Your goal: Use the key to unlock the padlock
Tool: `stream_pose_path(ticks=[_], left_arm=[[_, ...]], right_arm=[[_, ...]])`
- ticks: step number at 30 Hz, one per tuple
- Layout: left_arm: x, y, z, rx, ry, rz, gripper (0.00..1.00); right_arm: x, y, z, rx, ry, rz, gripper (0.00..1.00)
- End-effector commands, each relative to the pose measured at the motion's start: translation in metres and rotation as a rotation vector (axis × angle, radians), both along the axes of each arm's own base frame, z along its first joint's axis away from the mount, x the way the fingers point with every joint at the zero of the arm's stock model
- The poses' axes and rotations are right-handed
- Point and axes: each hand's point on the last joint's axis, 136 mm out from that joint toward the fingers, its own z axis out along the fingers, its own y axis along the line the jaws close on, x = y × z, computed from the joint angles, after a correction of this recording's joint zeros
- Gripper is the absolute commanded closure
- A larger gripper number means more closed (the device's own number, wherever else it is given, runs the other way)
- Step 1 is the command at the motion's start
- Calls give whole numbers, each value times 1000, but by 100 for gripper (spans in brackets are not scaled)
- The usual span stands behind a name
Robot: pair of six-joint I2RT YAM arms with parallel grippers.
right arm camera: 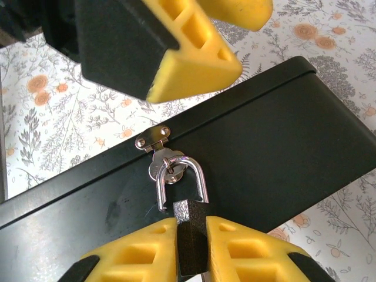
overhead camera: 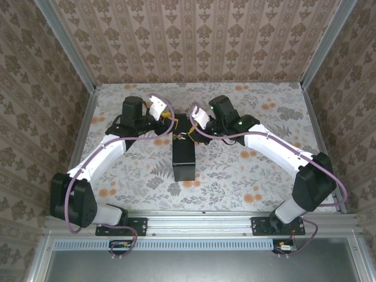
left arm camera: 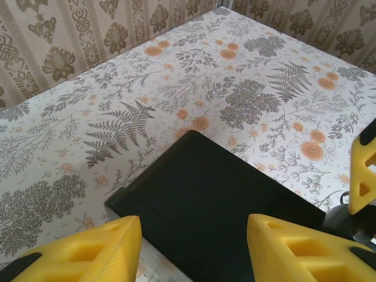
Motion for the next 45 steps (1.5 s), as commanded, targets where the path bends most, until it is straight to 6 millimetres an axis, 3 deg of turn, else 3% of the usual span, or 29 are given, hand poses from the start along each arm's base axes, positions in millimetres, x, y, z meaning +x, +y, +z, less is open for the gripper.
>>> stream_pose_path(ticks=[1, 7, 15, 20, 24, 26, 28, 38, 43, 45], left_arm=[[-7, 0, 0, -12, 18, -1, 50], [-5, -1, -2, -19, 28, -1, 50], [-6, -4, -7, -22, 46, -21, 52], [-4, -2, -5, -11, 47, -6, 51], [8, 16, -19, 31, 139, 165, 51], [12, 29, -31, 56, 198, 271, 51], [8, 31, -42, 69, 247, 290, 51], [-12, 10, -66, 59, 345, 226, 52], [-20, 9, -74, 71, 376, 214, 53], [-21, 7, -76, 60, 387, 205, 54]], right_arm=[[-4, -10, -35, -71, 150, -54, 82], [6, -15, -44, -104, 150, -97, 78], [19, -16, -49, -71, 193, -112, 80], [15, -7, -41, -17, 188, -68, 91], [9, -5, -28, 9, 192, -88, 97], [11, -9, -23, 12, 203, -153, 100], [15, -16, -20, 1, 204, -244, 100], [24, -23, -7, 167, 197, -650, 100], [28, -30, 7, 214, 130, -815, 100], [32, -32, 4, 251, 138, -878, 100]])
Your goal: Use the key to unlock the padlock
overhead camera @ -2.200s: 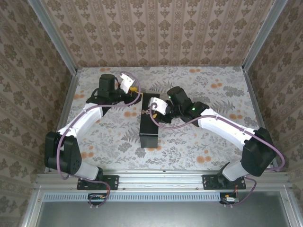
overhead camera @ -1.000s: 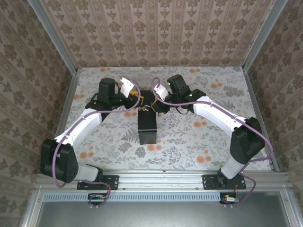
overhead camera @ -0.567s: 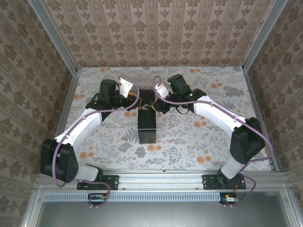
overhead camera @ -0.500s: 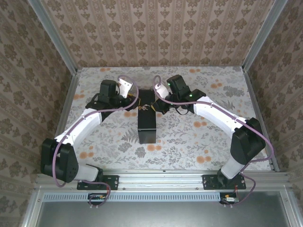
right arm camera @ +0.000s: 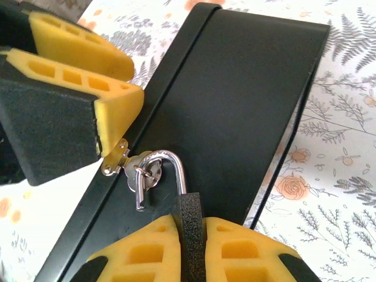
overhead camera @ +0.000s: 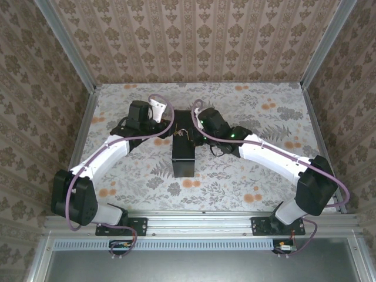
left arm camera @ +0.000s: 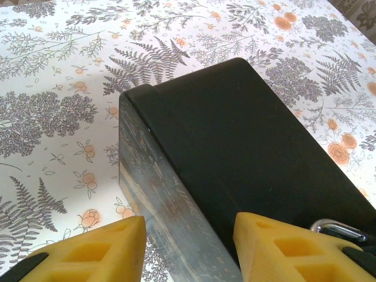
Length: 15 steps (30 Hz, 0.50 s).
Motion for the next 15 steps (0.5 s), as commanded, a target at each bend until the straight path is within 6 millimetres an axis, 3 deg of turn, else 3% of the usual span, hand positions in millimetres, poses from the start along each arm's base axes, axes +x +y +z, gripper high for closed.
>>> stream_pose_path(ticks=[1, 6, 15], left_arm=[[-23, -4, -35, 12, 143, -33, 54], [-27, -7, -36, -9, 160, -46, 54], [-30, -10, -41, -24, 171, -73, 55]], right_arm=[[28, -29, 10, 76, -60, -303, 100], [36, -23, 2, 202, -52, -436, 100], [50, 0, 19, 334, -63, -442, 100]])
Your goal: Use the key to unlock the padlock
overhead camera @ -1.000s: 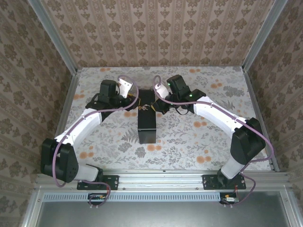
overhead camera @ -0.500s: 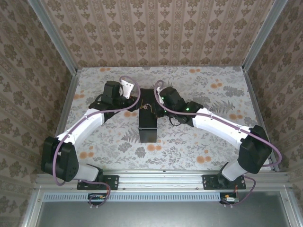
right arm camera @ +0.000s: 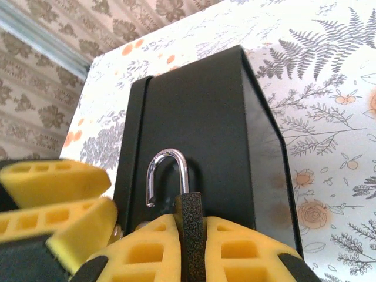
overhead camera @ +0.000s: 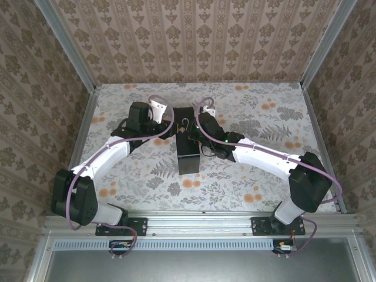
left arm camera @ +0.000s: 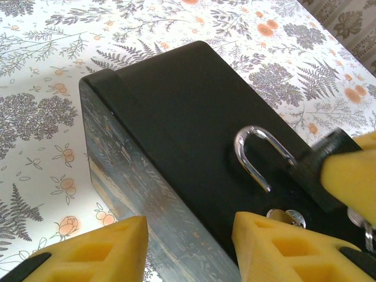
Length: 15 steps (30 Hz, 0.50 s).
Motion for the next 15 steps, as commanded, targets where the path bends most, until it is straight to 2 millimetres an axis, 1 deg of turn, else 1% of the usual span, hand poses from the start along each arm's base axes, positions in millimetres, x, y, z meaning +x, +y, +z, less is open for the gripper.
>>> stream_pose_path(ticks=[1, 3, 5, 6, 10, 11, 12, 13, 15], left_arm=[[-24, 0, -40, 36, 155, -43, 55], [-20, 6, -42, 44, 157, -10, 55], [-15, 14, -36, 31, 151, 25, 54], [-14, 16, -32, 24, 144, 29, 53], [-8, 21, -12, 3, 100, 48, 49], [-6, 24, -10, 5, 99, 66, 48], [-2, 27, -7, 7, 99, 86, 47], [1, 31, -7, 9, 105, 110, 46], [8, 40, -6, 15, 114, 156, 45]], right_arm=[[18, 5, 17, 65, -43, -68, 100], [20, 1, 15, 47, -44, -89, 100], [24, -12, 20, 30, -77, -120, 100], [26, -20, 22, 26, -82, -134, 100], [31, -64, 37, 5, -114, -177, 100], [31, -75, 39, -12, -119, -174, 100], [31, -83, 37, -27, -112, -161, 100], [31, -96, 31, -42, -90, -162, 99], [28, -116, 9, -69, -37, -146, 96]])
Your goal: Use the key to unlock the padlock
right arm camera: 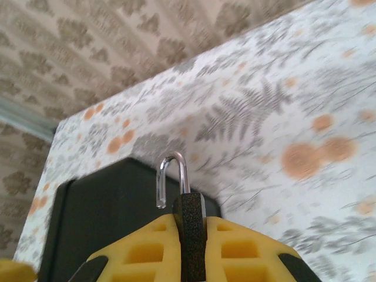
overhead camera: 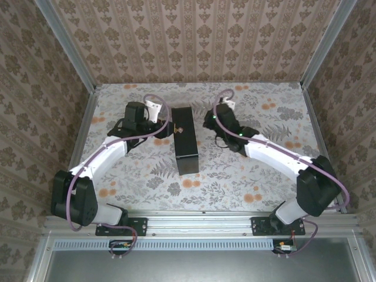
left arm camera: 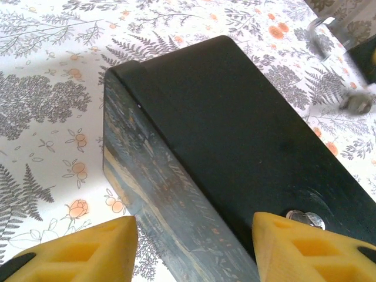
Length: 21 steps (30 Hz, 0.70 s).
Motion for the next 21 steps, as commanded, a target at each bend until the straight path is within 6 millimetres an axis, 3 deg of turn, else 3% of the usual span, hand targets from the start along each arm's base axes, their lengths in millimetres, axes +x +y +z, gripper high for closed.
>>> stream_pose_path(ticks=[1, 4, 7, 11, 13, 15, 18, 20, 21], left_arm=[[5, 22, -4, 39, 61, 105, 45], [11, 34, 0, 59, 41, 152, 45], [16, 46, 6, 66, 21, 191, 44], [19, 47, 15, 19, 4, 188, 44], [18, 39, 21, -21, 0, 160, 44], [18, 37, 26, -43, -2, 155, 44], [18, 46, 27, -17, -2, 190, 44], [19, 58, 23, 5, 21, 237, 43], [20, 65, 20, 14, 37, 262, 43]], right_arm=[[-9, -30, -23, -45, 59, 51, 95], [-21, -50, -73, -84, 160, 76, 94], [-32, -57, -113, -113, 216, 103, 95], [-39, -54, -149, -102, 284, 126, 93], [-41, -50, -159, -97, 314, 145, 87], [-41, -45, -156, -97, 318, 173, 69], [-40, -43, -134, -142, 294, 211, 55], [-40, -39, -110, -172, 267, 242, 25], [-41, -36, -94, -185, 241, 263, 17]])
